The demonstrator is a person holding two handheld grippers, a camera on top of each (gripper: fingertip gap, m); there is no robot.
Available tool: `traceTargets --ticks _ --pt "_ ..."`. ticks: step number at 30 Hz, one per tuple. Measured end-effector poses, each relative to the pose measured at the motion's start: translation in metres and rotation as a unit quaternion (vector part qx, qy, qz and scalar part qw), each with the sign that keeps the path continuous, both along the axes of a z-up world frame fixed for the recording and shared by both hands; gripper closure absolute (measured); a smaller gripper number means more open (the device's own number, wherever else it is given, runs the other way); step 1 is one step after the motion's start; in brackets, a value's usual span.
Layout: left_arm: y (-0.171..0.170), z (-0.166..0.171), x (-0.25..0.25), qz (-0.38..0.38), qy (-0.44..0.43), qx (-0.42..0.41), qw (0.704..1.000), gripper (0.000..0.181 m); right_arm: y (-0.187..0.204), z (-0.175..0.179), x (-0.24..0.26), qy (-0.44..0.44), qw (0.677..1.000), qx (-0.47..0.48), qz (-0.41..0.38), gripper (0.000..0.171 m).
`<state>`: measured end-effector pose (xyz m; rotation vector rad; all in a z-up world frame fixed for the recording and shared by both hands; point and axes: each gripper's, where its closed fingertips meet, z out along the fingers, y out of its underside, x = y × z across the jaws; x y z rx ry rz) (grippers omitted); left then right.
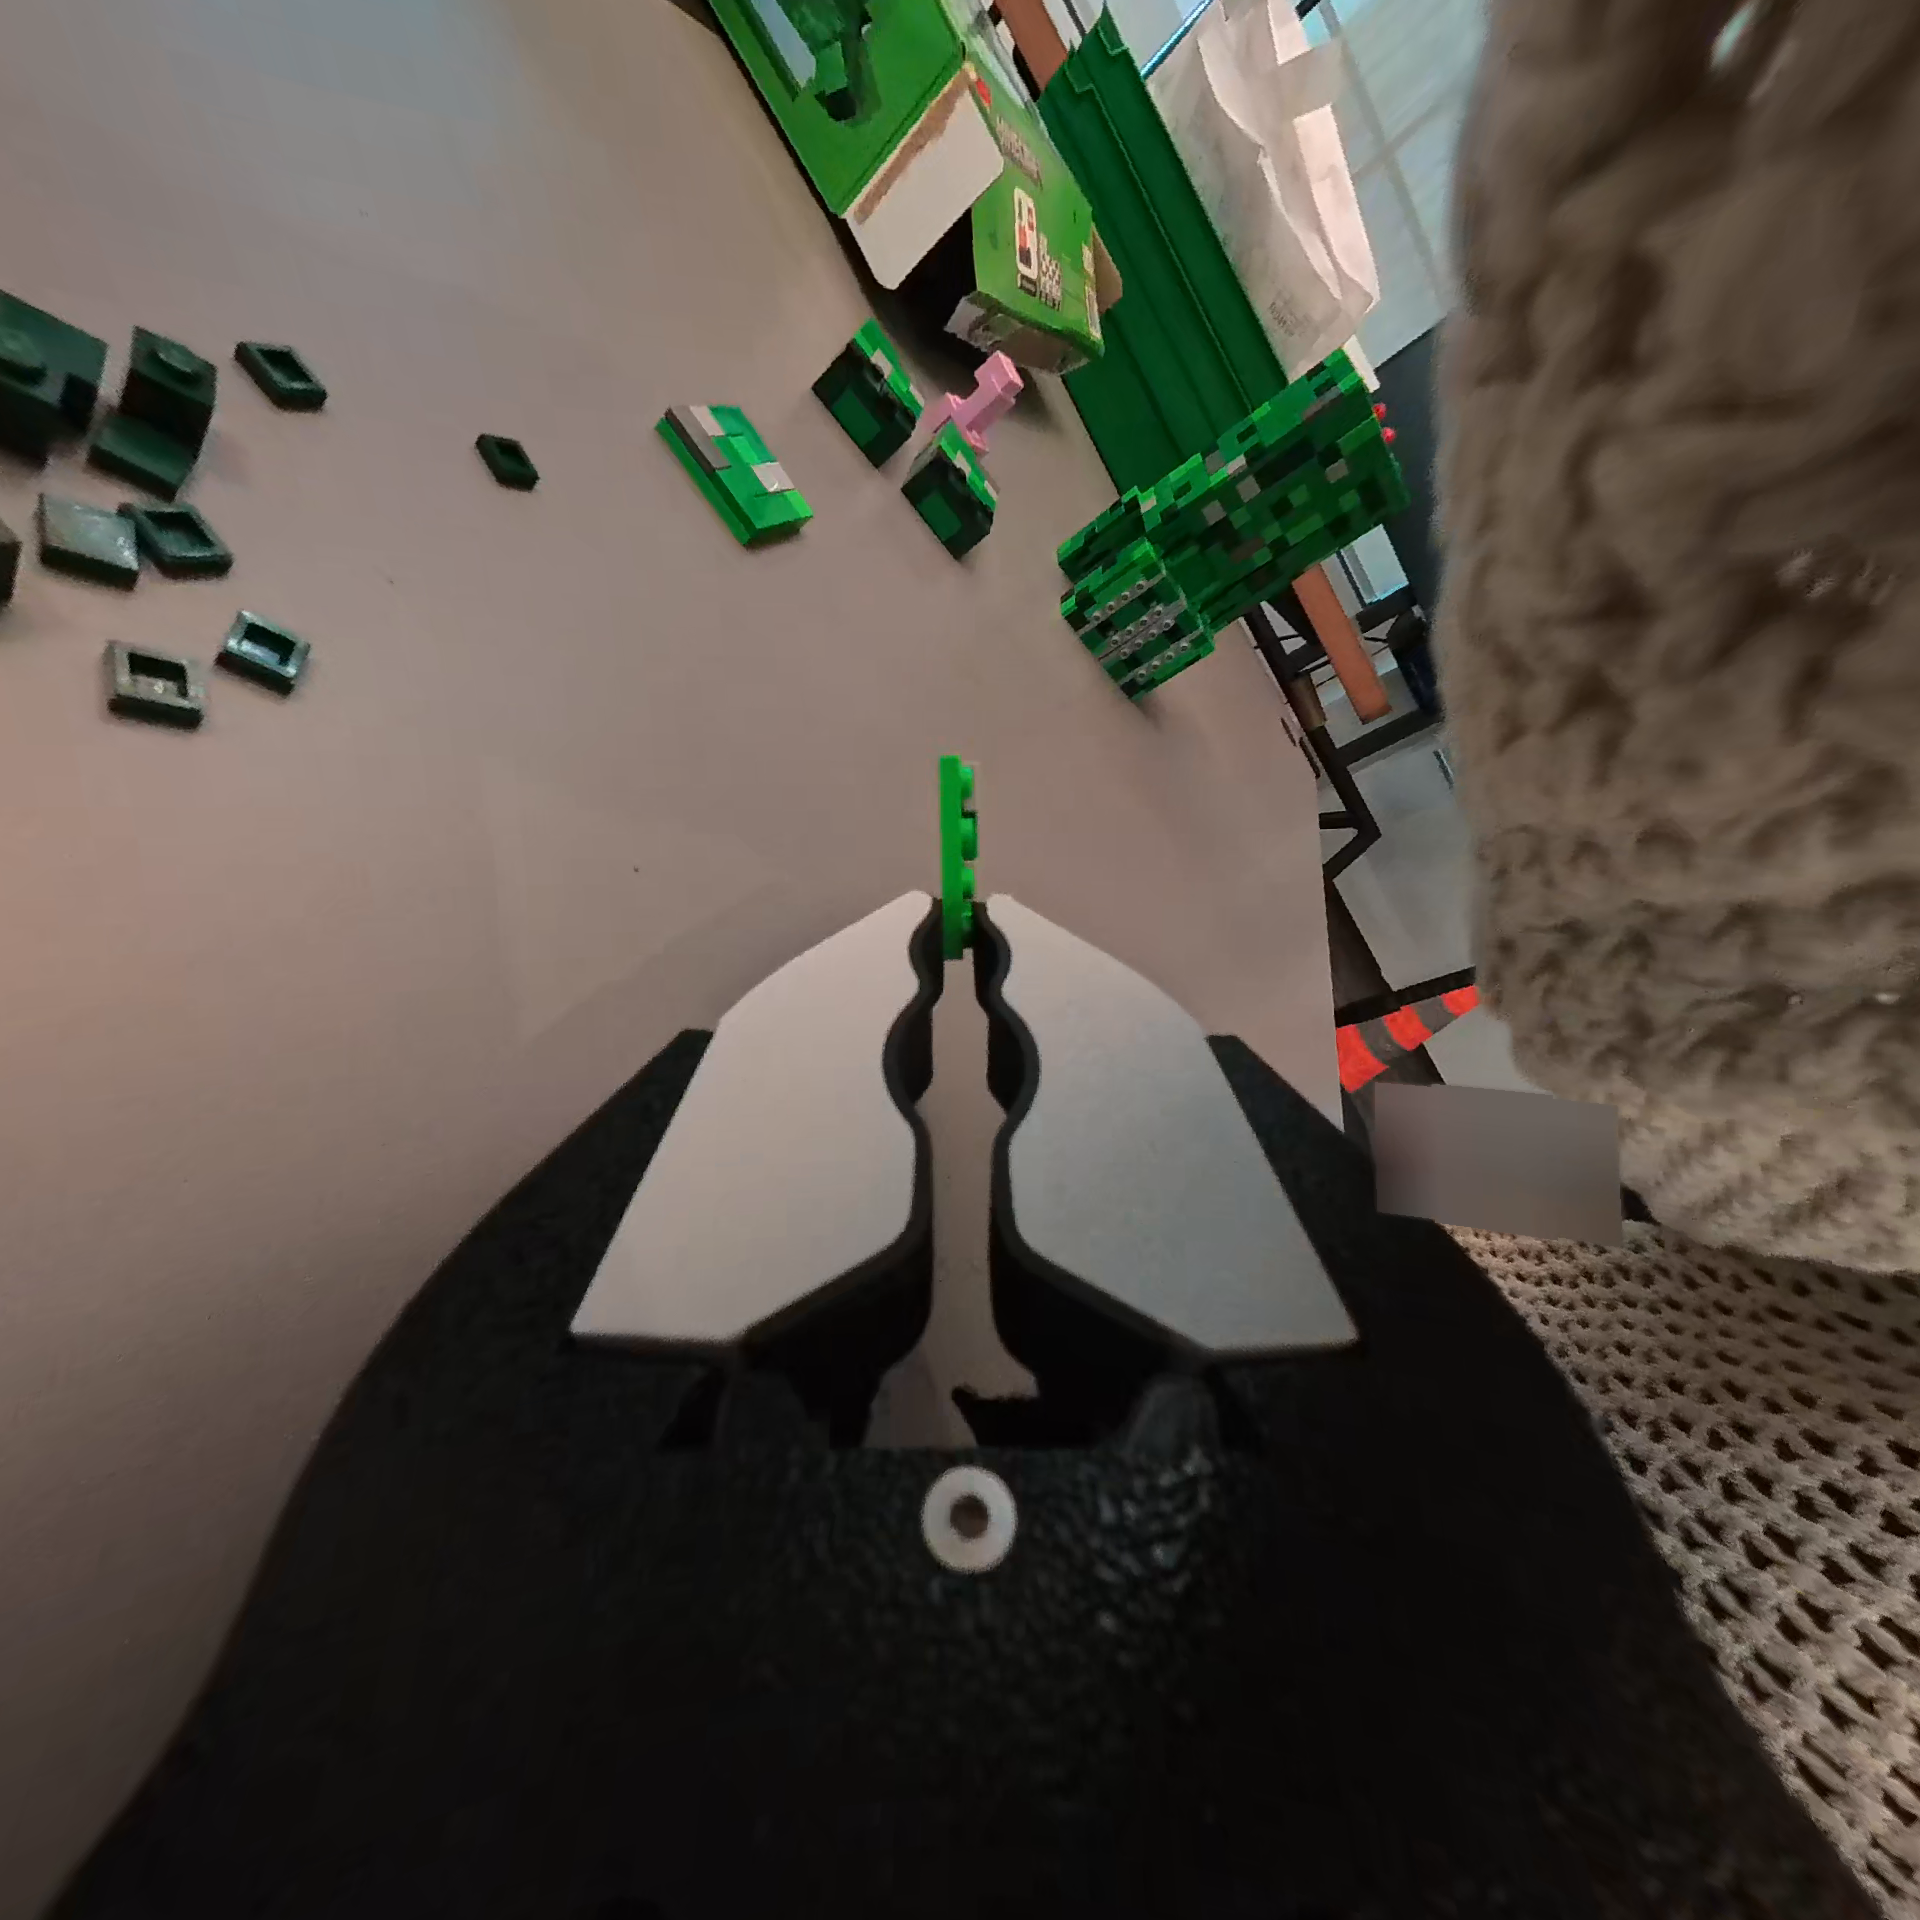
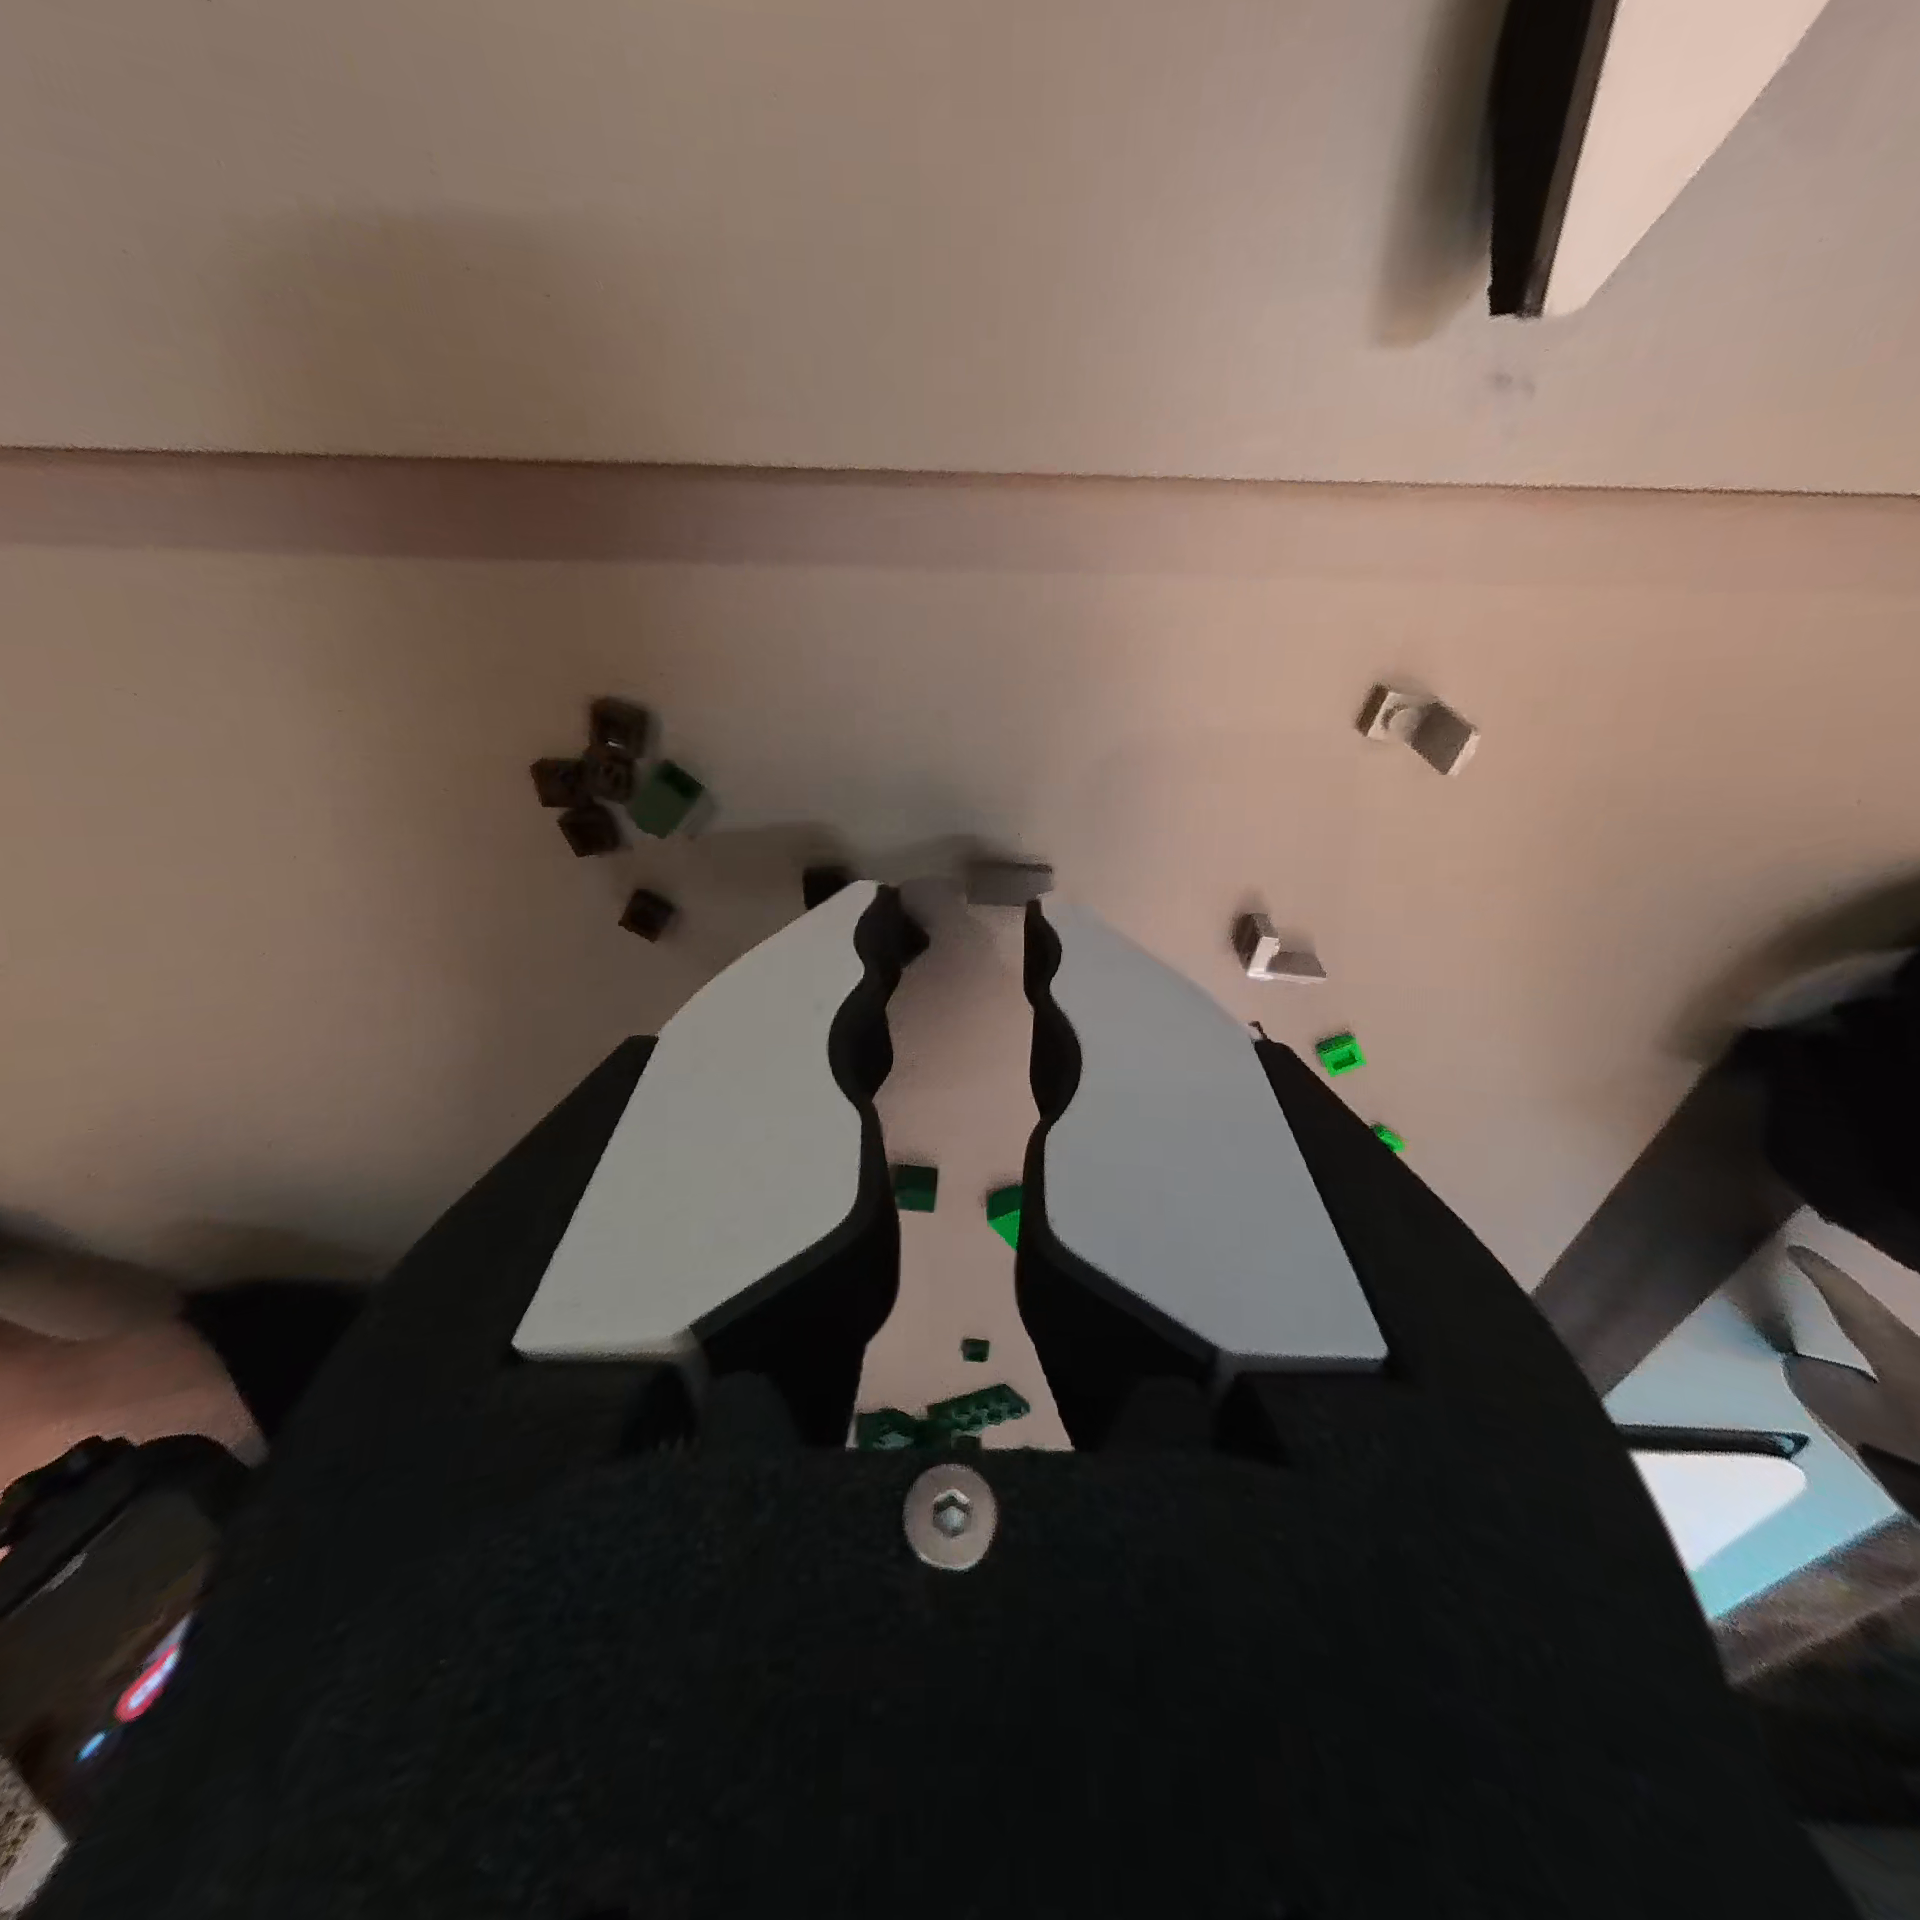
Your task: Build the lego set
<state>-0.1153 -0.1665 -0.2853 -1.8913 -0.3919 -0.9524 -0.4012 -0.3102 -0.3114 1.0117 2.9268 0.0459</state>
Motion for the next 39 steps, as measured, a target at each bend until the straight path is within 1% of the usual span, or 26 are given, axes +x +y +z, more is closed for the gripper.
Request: traceTargets --ticks 1,11,17,19,20,23,30,35,39 --pt "0.0 0.0 0.0 -0.001 0.0 0.0 1.0 0.177 0.001 -0.001 -0.001 0.0 1.0 0.002 0.002 0.149" --pt "0.0 -0.001 0.002 -0.007 0.003 -0.002 1.0 0.177 0.002 -0.009 -0.004 0.004 1.0 -0.015 0.019 0.152" --pt "0.0 -0.001 0.002 -0.007 0.001 -0.002 1.0 0.177 0.006 -0.01 -0.006 0.005 1.0 -0.021 0.014 0.164" --pt "0.0 -0.001 0.003 -0.009 0.002 -0.002 1.0 0.177 0.004 -0.009 -0.008 0.013 1.0 -0.027 0.009 0.152" --pt "0.0 -0.001 0.003 -0.009 0.003 -0.002 1.0 0.177 0.004 -0.009 -0.008 0.013 0.999 -0.029 0.007 0.15" --pt "0.0 -0.001 0.003 -0.01 0.003 -0.002 1.0 0.177 0.003 -0.008 -0.008 0.011 0.999 -0.032 0.005 0.149" --pt "0.0 -0.001 0.004 -0.012 0.002 -0.002 1.0 0.177 0.005 -0.008 -0.013 0.02 0.999 -0.02 0.034 0.149" --pt "0.0 -0.001 0.004 -0.013 0.0 -0.002 1.0 0.177 -0.004 -0.004 -0.007 -0.018 0.998 -0.065 0.001 0.151" --pt "0.0 -0.001 0.004 -0.014 -0.001 -0.002 1.0 0.177 0.002 -0.006 -0.004 -0.032 0.998 -0.055 -0.006 0.15"
